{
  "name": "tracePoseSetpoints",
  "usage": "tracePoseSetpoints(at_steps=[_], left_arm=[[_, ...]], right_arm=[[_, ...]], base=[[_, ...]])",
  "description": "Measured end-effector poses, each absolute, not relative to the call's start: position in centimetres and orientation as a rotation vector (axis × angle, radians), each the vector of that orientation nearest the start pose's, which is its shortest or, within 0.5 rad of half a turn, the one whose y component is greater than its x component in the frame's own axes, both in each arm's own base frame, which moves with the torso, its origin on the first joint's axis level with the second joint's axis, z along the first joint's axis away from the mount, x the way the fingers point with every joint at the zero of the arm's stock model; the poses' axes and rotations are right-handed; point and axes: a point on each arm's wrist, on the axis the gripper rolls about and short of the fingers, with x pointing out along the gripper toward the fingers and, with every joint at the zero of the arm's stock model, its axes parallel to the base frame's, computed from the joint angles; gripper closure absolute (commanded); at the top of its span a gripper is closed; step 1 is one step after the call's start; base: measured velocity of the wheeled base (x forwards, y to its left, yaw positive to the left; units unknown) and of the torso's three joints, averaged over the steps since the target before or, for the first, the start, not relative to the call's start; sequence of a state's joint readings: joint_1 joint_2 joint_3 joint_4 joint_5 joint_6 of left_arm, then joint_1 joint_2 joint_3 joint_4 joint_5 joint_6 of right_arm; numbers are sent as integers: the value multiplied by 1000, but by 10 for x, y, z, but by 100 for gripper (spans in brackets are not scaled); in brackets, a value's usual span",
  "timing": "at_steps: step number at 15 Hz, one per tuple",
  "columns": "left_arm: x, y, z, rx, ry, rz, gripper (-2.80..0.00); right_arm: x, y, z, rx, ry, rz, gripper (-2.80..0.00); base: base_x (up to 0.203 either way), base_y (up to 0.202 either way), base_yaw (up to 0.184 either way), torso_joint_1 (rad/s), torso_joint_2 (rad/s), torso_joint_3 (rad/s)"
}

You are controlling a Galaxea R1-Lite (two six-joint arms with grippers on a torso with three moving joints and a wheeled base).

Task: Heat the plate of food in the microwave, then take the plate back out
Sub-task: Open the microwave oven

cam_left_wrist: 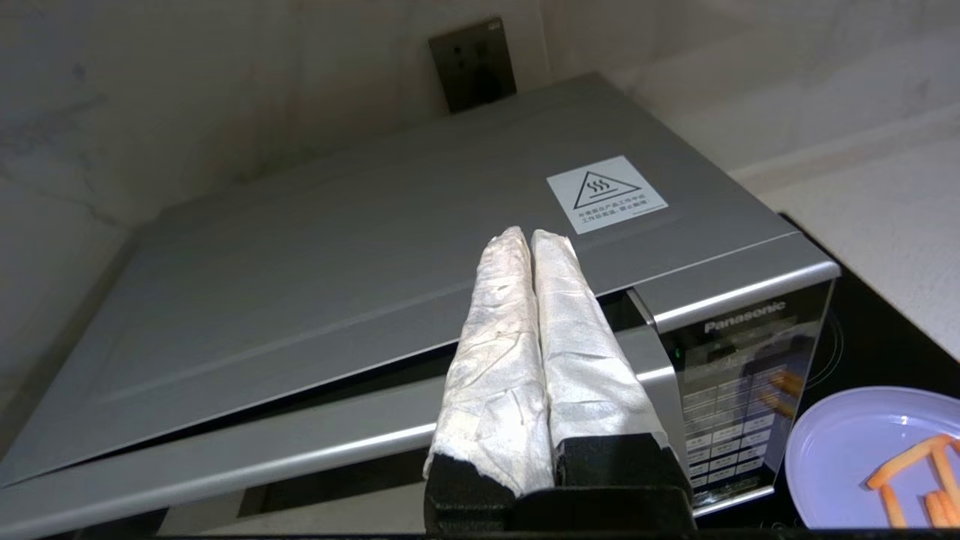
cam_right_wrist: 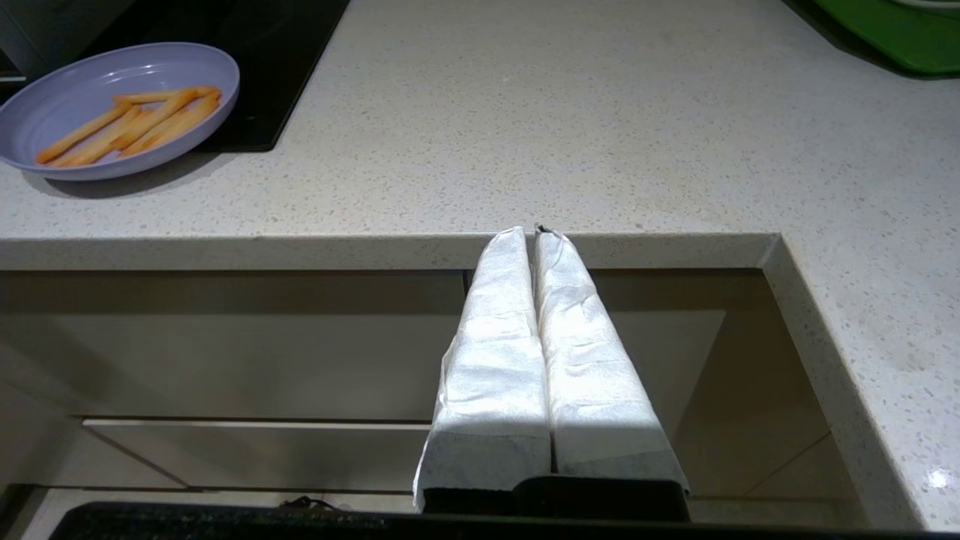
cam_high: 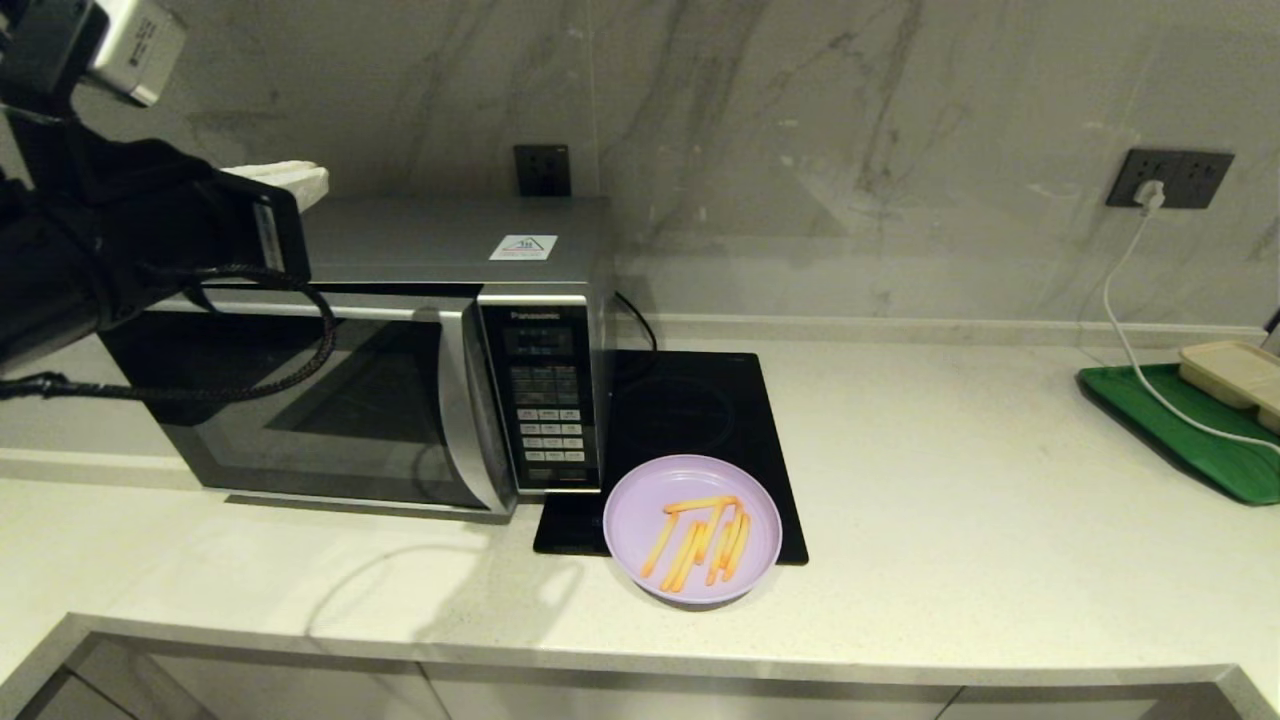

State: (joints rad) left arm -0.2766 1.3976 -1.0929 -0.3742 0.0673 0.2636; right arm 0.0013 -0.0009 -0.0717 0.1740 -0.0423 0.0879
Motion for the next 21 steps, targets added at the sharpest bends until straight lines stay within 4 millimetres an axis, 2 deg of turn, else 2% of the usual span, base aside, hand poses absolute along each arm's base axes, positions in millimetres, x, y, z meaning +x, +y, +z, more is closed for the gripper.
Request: tracePoseSetpoints(at_steps=[3,8,12,21], left_arm=[[252,-78,330,266,1,-184,0],[282,-94,325,275,149,-143,0],[289,-102,329,179,255,-146,0],[295,-102,331,140,425,-124,0]], right_arm=[[-29,-1,77,85,100,-46,0],[-29,-1,77,86,100,-45,0],[-29,-1,77,86,99,-46,0],[-29,-1,77,86,100,-46,0]], base=[[0,0,0,0,0,0],[0,0,0,0,0,0],[0,0,0,0,0,0],[0,0,0,0,0,0]])
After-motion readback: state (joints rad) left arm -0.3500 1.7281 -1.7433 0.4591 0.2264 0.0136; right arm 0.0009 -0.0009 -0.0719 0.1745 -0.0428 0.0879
